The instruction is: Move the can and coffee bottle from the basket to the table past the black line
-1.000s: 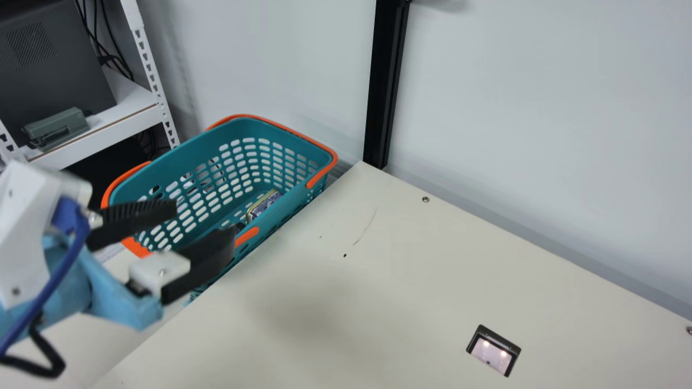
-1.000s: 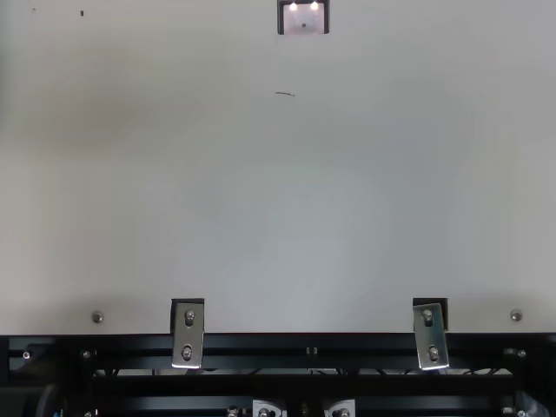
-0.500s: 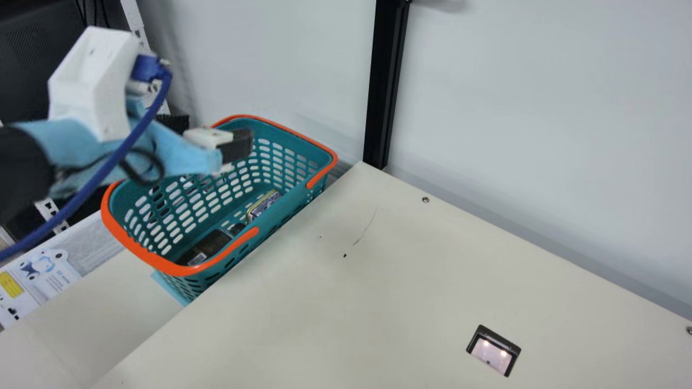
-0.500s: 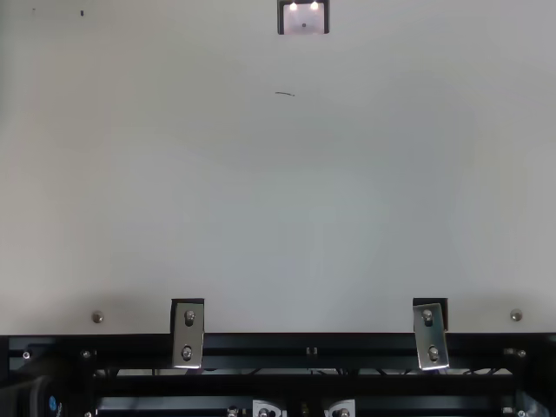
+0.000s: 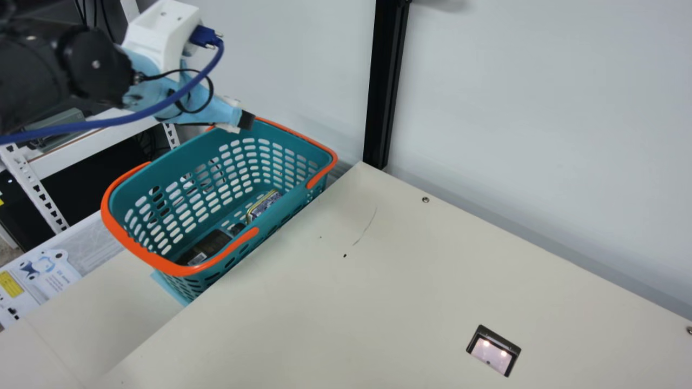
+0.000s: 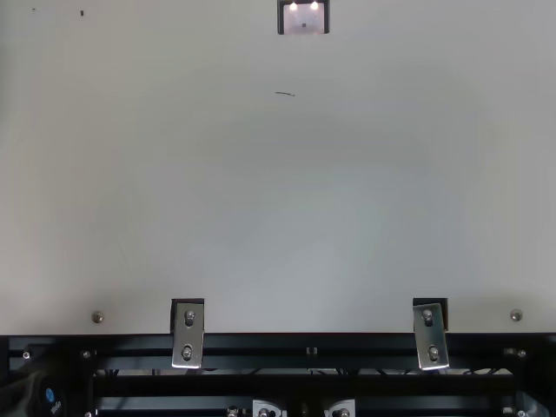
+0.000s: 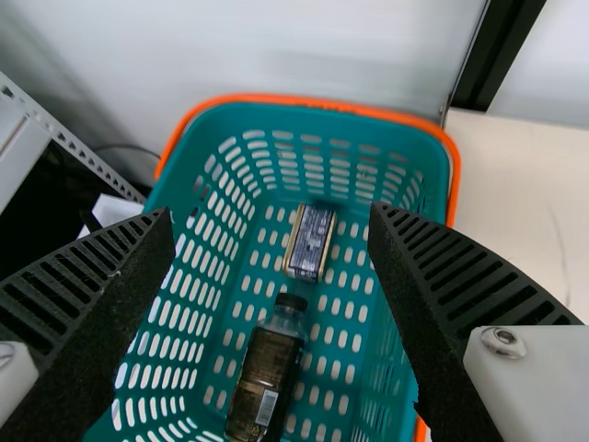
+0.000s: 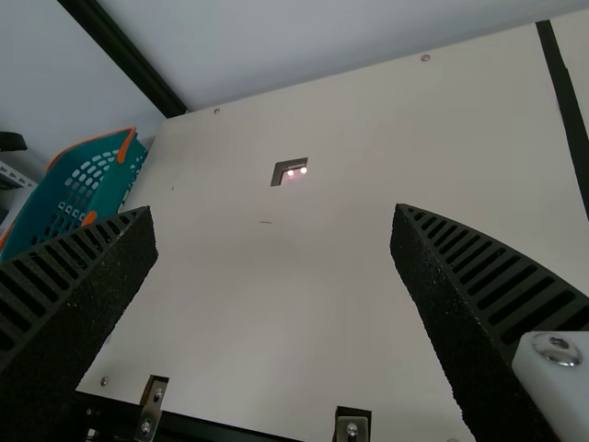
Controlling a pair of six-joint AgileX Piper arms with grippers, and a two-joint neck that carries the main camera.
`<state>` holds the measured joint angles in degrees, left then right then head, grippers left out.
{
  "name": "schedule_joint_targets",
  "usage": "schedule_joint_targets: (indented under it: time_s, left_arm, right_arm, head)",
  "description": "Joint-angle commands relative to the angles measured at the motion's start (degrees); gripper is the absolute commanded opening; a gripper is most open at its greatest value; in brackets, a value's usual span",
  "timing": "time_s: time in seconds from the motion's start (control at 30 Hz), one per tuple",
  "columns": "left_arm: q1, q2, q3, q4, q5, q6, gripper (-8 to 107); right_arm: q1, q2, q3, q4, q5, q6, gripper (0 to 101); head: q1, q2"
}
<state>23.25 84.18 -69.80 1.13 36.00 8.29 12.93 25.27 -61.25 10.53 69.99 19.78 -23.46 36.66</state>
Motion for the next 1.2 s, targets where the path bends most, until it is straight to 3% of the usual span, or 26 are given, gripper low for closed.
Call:
schedule_joint_targets:
  time_s: [0.0, 0.43, 1.17]
  left_arm:
    - [-0.04, 4.10, -2.15, 0.28, 0.95, 0.33, 90]
    - [0.78, 20.01, -9.20, 0.95, 3.67, 3.08, 90]
    - [2.29, 44.87, -24.21, -3.68, 7.16, 17.95, 90]
  right_arm:
    - [0.00, 0.00, 0.00, 0.00, 0.00, 0.00, 101]
    - [0.00, 0.00, 0.00, 0.00, 0.00, 0.00, 101]
    - [0.00, 0.00, 0.00, 0.00, 0.00, 0.00, 101]
  head:
    - [-1.54, 0.90]
    - [-1.54, 0.90]
    - [-1.54, 0.90]
